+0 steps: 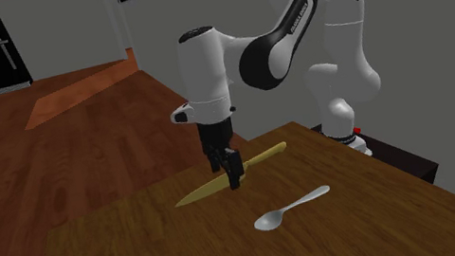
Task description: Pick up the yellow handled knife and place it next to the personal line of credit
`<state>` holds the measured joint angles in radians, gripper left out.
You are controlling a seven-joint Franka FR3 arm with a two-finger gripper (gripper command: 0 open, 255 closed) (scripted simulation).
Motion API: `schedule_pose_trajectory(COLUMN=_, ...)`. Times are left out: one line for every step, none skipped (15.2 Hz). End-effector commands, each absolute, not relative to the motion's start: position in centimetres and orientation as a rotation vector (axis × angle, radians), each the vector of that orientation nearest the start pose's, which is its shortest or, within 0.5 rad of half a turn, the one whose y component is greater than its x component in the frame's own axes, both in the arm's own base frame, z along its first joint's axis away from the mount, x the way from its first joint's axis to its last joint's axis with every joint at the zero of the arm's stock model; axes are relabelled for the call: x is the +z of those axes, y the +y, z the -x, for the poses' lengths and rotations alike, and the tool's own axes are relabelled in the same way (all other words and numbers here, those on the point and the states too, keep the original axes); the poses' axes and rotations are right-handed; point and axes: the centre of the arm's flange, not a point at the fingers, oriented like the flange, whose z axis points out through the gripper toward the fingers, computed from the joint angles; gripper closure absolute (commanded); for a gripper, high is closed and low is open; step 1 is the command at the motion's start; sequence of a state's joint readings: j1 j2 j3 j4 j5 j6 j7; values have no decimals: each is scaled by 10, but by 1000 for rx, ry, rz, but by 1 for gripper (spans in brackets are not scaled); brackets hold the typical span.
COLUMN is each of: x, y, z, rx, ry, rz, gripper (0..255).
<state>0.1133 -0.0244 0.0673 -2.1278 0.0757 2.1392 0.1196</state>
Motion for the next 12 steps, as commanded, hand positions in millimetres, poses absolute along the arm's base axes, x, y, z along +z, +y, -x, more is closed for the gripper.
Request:
schedule_pose_trajectory(x=421, y=100, z=-530, rx=-40, ry=-33, rz=3074, gripper=0)
schedule_pose_trajectory(x=421, y=100, z=-530, rx=-40, ry=-33, rz=3074, gripper=0)
schedule_pose_trajectory(x=421, y=100, z=-530, rx=-40, ry=-33, rz=3074, gripper=0)
schedule_pose_trajectory(x=421, y=100, z=-530, rx=-40, ry=-33, rz=3074, gripper=0)
schedule_pose_trajectory(x=421, y=100, z=-530, rx=-40, ry=-33, rz=3074, gripper=0)
schedule_pose_trajectory(x=421, y=100, z=-530, rx=-40, ry=-33, rz=3074, gripper=0)
schedule_pose_trajectory(x=421, y=100, z=-530, rx=-40, ry=-33, rz=3074, gripper=255)
schedule_pose_trajectory(x=421, y=100, z=-530, rx=-40, ry=-33, rz=3074, gripper=255)
schedule_pose_trajectory(x=421, y=100, z=-530, rx=-40, ry=-33, rz=3074, gripper=255)
schedule_pose_trajectory(x=421, y=100, z=-530, rx=-40, ry=-33, rz=3074, gripper=255)
schedule_pose_trajectory(x=421, y=100, z=-530, rx=-40, ry=-33, rz=3074, gripper=255)
schedule_pose_trajectory(x=421, y=100, z=-530, rx=-40, ry=-33, rz=3074, gripper=255)
